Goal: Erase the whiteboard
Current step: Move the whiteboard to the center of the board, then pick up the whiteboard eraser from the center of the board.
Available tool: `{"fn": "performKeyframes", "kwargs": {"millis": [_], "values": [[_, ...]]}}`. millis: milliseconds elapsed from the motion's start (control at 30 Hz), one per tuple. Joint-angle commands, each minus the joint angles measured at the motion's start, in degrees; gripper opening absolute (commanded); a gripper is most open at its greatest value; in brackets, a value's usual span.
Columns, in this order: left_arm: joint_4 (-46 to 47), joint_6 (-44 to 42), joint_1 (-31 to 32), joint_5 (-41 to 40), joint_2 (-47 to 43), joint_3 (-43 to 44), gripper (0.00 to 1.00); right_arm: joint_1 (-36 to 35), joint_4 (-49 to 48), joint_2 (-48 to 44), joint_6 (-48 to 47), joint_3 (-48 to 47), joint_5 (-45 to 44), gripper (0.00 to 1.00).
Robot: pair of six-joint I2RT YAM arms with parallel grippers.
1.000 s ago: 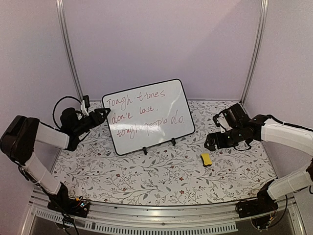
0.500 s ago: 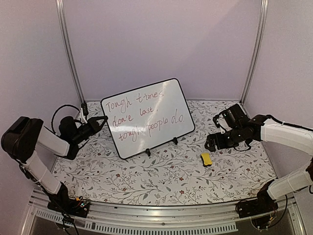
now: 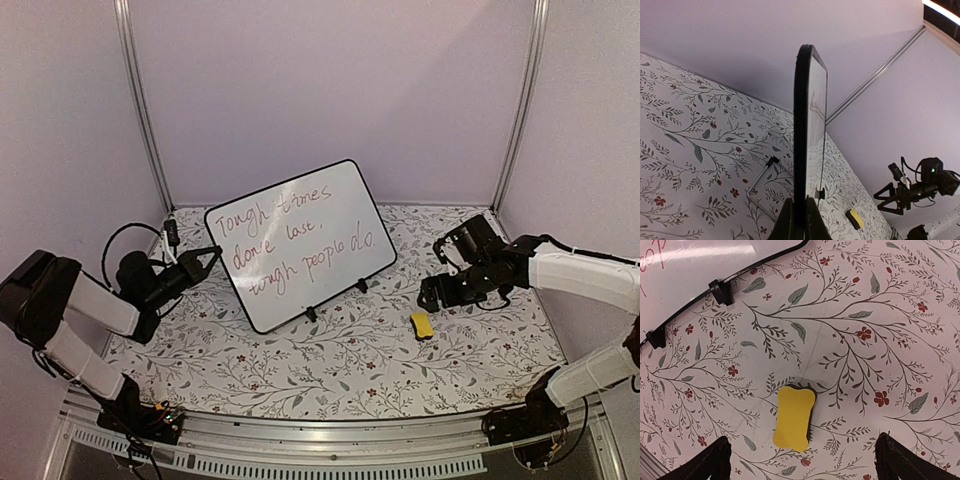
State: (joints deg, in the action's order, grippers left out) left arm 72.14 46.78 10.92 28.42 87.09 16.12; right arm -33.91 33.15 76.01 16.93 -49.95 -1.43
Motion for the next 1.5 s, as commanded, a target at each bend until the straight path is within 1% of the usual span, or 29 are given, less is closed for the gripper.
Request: {"fn": "performKeyframes", "kwargs": {"millis": [0, 233, 367, 533, 600, 667, 700, 767, 867, 967, 1100, 1167, 1233, 1300, 1467], "values": [[0.63, -0.39, 3.48, -3.34, -4.85, -2.08, 0.01, -0.67, 1.0, 2.01, 0.63, -0.03, -1.81, 0.99], [-5.67, -1.77, 8.74, -8.88, -11.96, -4.55, 0.0, -2.24, 1.18, 6.0, 1.0, -0.71, -2.31, 0.99], [-7.71, -1.92, 9.97, -10.44, -13.87, -5.58, 0.0, -3.86, 0.51, 9.04, 1.24, -0.91, -2.84, 0.98], [-8.03, -1.85, 10.83, -11.32, -14.05, -6.61, 0.02, -4.66, -0.81, 12.51, 1.7, -1.1, -2.74, 0.88], [-8.23, -1.82, 11.46, -11.92, -14.18, -6.71, 0.03, -4.67, -1.57, 13.51, 1.79, -1.18, -2.91, 0.86], [-8.71, -2.02, 11.99, -12.35, -14.27, -6.58, 0.05, -4.67, -2.36, 14.21, 1.74, -1.35, -2.83, 0.77], [-9.19, -2.11, 12.33, -12.54, -14.35, -6.36, 0.07, -4.67, -2.69, 14.35, 1.77, -1.45, -2.47, 0.74], [-9.77, -2.22, 12.7, -12.82, -14.68, -6.32, 0.15, -4.67, -3.2, 14.77, 1.79, -1.67, -2.21, 0.7], [-10.16, -2.22, 12.93, -13.67, -15.47, -6.7, 0.28, -4.74, -4.01, 15.41, 2.01, -1.73, -3.31, 0.7], [-11.56, -2.27, 13.07, -14.53, -16.69, -6.92, 0.33, -4.7, -5.06, 16.13, 2.38, -1.64, -3.79, 0.69], [-13.66, -1.81, 13.05, -15.76, -19.53, -7.37, 0.48, -4.76, -6.25, 16.92, 2.87, -1.62, -4.13, 0.68], [-15.43, -1.53, 13.15, -16.56, -21.67, -7.5, 0.57, -4.76, -6.59, 17.48, 3.0, -1.7, -4.02, 0.65], [-17.91, -1.46, 13.21, -17.57, -24.31, -7.41, 0.65, -4.91, -6.97, 17.63, 3.43, -1.64, -4.28, 0.6], [-21.38, -1.64, 13.31, -18.71, -27.22, -6.81, 0.68, -5.13, -7.12, 17.6, 3.75, -1.55, -4.35, 0.56], [-30.26, -1.5, 13.26, -21.54, -34.49, -5.83, 0.71, -6.01, -6.49, 18.48, 4.07, -2.17, -5.45, 0.39]]}}
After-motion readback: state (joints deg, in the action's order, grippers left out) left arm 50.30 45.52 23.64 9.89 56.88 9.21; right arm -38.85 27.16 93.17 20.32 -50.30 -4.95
